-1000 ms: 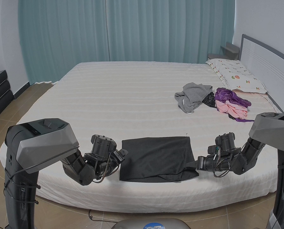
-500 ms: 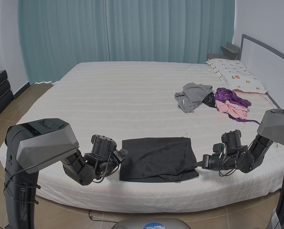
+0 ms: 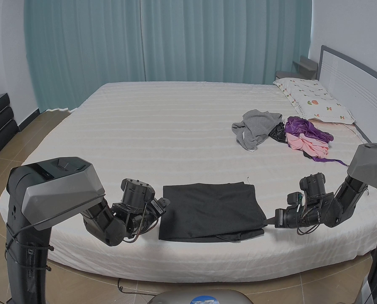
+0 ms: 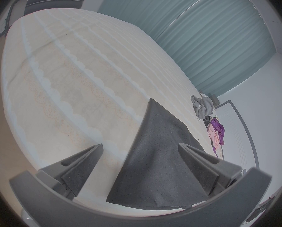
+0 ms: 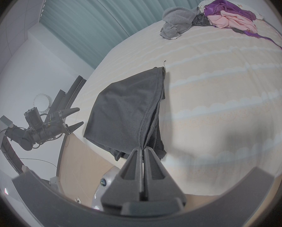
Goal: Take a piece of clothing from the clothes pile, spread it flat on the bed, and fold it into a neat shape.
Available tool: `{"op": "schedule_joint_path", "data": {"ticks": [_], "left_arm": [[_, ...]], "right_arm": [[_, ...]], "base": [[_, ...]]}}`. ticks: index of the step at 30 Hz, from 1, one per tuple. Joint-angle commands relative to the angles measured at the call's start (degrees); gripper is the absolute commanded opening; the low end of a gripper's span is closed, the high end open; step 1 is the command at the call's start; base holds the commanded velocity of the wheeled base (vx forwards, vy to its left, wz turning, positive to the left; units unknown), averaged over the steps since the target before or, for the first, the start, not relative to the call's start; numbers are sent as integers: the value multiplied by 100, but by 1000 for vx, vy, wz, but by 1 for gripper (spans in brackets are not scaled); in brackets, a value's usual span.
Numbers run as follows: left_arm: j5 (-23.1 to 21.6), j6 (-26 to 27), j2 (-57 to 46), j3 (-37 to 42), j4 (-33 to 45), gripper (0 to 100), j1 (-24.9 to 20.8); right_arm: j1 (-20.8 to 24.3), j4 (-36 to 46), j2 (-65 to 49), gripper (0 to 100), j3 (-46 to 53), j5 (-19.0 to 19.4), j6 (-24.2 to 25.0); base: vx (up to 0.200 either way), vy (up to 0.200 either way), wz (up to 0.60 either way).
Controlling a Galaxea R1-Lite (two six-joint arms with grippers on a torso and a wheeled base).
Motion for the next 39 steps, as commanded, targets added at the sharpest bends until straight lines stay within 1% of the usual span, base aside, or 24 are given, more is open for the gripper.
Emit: {"op": "schedule_joint_path", "data": {"ticks": [1,5,8,10,13,14,15,16,17,20,23,25,32,39], "left_arm": [[1,-3,8,-10,-3,100,-1],[1,-3,8,-10,-3,100,8],[1,-3,8,-10,-3,100,8],[1,-3,8,-28,-3,100,8],[1,-29,-1,-63,-3,100,17],[1,-108,-10,-80,-3,100,43],[-7,-178,-19,-107,-3,100,70],[-7,-196,-28,-116,6,100,70],[-16,-214,-28,-116,6,100,70],[-16,-214,-19,-124,15,100,52],[-7,-214,-10,-133,32,100,43],[-7,-214,-10,-133,32,100,43],[-7,-205,-10,-124,32,100,35],[-7,-196,-1,-133,32,100,35]], "right_arm": [[-4,96,84,100,20,-8,-157],[-39,315,137,100,-50,-8,-394],[-39,289,137,100,-77,0,-368],[-48,271,146,100,-270,0,-210],[-13,263,181,100,-551,-44,265],[5,254,216,100,-753,-79,678],[22,254,234,100,-885,-158,942],[22,254,251,100,-947,-202,1047],[31,254,366,100,-1184,-369,1390],[84,254,585,100,-1562,-650,1794],[189,263,963,100,-2116,-1142,2339],[233,263,1078,100,-2300,-1274,2497],[242,263,1368,100,-2678,-1309,2664],[277,254,1535,100,-2880,-1300,2691]], "base": [[0,0,0],[0,0,0],[0,0,0],[0,0,0],[0,0,0],[0,0,0],[0,0,0],[0,0,0],[200,0,0],[200,0,0],[133,0,0],[0,0,0],[0,0,0],[0,0,0]]}}
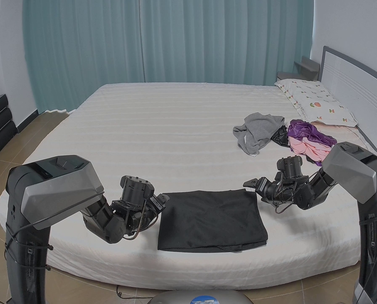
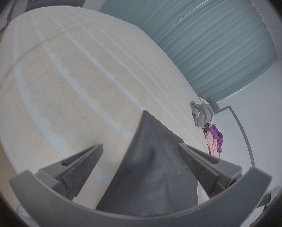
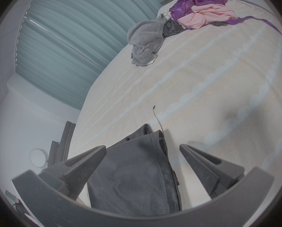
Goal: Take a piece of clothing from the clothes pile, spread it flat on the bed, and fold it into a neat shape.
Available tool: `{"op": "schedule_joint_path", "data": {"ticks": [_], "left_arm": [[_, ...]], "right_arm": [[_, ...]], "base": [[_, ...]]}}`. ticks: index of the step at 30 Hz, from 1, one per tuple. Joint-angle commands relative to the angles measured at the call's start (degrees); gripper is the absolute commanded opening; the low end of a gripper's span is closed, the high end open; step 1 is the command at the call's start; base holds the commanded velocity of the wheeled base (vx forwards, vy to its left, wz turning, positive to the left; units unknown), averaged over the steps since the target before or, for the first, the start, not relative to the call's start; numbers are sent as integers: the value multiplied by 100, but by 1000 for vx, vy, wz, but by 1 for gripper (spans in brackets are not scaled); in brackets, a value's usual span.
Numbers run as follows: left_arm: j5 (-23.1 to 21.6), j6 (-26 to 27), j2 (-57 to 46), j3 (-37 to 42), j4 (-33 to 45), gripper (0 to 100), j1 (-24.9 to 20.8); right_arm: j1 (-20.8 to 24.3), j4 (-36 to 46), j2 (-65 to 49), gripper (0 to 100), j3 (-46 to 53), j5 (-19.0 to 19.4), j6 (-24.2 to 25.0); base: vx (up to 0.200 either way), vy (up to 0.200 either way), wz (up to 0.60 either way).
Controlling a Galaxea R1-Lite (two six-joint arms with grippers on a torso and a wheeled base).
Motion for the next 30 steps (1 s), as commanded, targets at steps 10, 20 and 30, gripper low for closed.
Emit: {"op": "schedule_joint_path", "data": {"ticks": [10,20,30], "left_arm": [[1,-2,15,-4,-1,100,-13],[1,7,15,-4,-1,100,-13],[1,15,23,-83,8,100,-13]], "right_arm": [[35,37,501,0,-499,-14,111],[-79,-7,404,0,-517,-40,216],[-132,-16,413,0,-640,-225,278]], "base": [[0,0,0],[0,0,0],[0,0,0]]}}
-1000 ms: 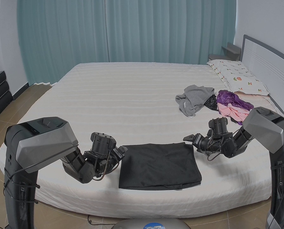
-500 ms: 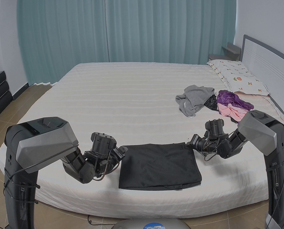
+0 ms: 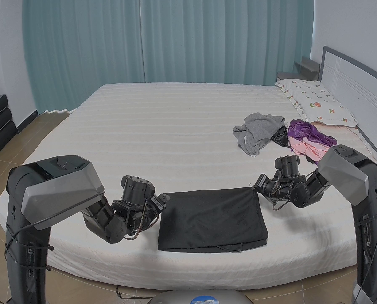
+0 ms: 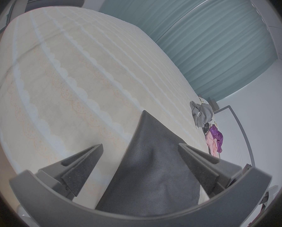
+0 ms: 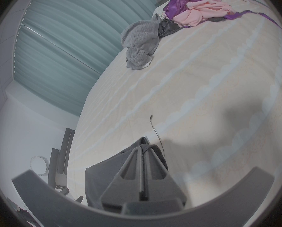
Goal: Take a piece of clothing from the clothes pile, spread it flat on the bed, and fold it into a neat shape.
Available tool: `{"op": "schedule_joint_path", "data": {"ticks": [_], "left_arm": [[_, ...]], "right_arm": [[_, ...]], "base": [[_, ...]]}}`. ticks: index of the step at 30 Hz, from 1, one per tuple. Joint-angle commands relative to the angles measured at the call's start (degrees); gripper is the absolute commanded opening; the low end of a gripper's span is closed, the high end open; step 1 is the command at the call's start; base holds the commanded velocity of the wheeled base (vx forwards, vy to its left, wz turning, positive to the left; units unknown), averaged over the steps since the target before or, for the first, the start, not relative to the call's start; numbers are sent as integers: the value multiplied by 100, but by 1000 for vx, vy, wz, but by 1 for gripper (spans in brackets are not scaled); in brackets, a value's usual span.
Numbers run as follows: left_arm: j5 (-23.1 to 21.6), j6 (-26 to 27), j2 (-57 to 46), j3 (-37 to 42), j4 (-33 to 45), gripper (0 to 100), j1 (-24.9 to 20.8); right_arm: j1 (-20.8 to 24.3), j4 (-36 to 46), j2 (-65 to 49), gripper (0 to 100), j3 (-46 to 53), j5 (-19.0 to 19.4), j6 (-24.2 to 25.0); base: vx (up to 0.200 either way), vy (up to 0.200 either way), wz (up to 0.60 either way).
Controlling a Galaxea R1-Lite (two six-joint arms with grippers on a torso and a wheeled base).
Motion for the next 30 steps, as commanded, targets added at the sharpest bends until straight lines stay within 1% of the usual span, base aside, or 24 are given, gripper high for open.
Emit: {"op": "schedule_joint_path", "data": {"ticks": [1,3,7,9,10,13,15,17,18,19,21,27,30], "left_arm": [[1,-2,24,-87,6,100,3],[10,7,68,-193,6,100,11],[10,7,243,-650,85,100,64],[10,7,243,-650,85,100,64],[28,130,410,-1072,454,100,38],[54,517,674,-1582,858,100,-6],[72,561,832,-1916,981,100,-15],[72,561,832,-1916,981,100,-15],[63,570,964,-2241,1131,100,-32],[63,570,1034,-2364,1183,100,-76],[72,587,1114,-2461,1219,100,-76],[581,666,1562,-3199,1588,100,-103],[590,657,1579,-3295,1737,100,-120]], "right_arm": [[-38,0,-6,0,-39,-38,-2],[-38,0,-6,0,-30,-47,7],[-38,0,-24,0,23,-56,-2],[-38,0,-24,0,23,-56,-2],[-29,0,-33,0,67,-64,7],[-12,0,-68,0,102,-73,7],[6,0,-86,0,128,-91,-2],[6,0,-86,0,128,-91,-2],[-3,0,-86,0,137,-91,-2],[-3,0,-86,0,137,-91,-2],[6,0,-86,0,137,-91,-2],[50,-9,-86,0,137,-91,-2],[41,-9,-86,0,137,-91,-2]], "base": [[0,0,0],[0,0,0],[0,0,0],[0,0,0],[0,0,0],[0,0,0],[0,0,0],[0,0,0],[0,0,0],[0,0,0],[0,0,0],[0,0,0],[0,0,0]]}}
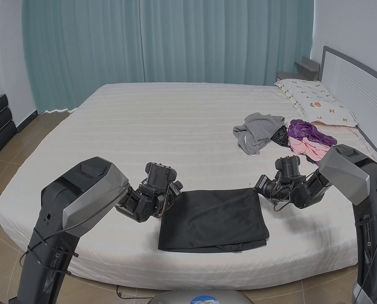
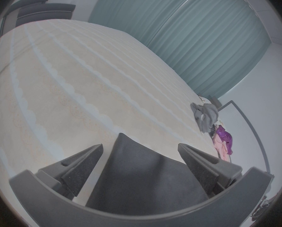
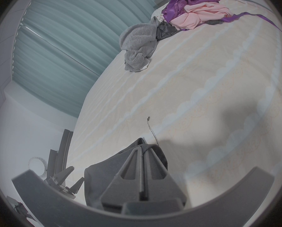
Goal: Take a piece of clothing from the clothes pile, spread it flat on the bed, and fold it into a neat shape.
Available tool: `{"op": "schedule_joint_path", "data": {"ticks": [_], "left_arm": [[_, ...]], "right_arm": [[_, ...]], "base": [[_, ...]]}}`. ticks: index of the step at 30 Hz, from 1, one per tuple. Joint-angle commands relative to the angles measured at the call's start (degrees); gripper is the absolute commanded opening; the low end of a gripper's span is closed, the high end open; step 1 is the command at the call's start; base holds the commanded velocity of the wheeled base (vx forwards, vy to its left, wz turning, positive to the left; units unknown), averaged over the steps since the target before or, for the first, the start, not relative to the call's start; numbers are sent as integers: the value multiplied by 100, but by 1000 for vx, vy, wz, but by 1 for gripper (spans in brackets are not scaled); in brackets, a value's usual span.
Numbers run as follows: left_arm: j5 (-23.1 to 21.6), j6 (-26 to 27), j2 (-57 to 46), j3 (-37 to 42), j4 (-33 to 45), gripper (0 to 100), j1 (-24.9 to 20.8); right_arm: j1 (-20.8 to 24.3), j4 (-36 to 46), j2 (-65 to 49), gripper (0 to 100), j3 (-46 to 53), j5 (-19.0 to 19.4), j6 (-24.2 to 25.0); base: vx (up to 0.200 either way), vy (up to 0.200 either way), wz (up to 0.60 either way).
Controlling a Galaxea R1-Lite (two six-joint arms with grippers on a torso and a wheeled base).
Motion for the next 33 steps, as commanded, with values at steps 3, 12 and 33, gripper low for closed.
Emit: {"op": "schedule_joint_path", "data": {"ticks": [3,12,33], "left_arm": [[43,2,331,-377,104,100,-37],[52,-16,358,-474,236,0,-37],[649,-350,454,-667,174,0,24]], "right_arm": [[8,-3,-22,0,9,-14,11],[-1,-3,-31,0,9,-94,37],[-1,-12,57,0,-87,-252,20]], "base": [[0,0,0],[0,0,0],[0,0,0]]}}
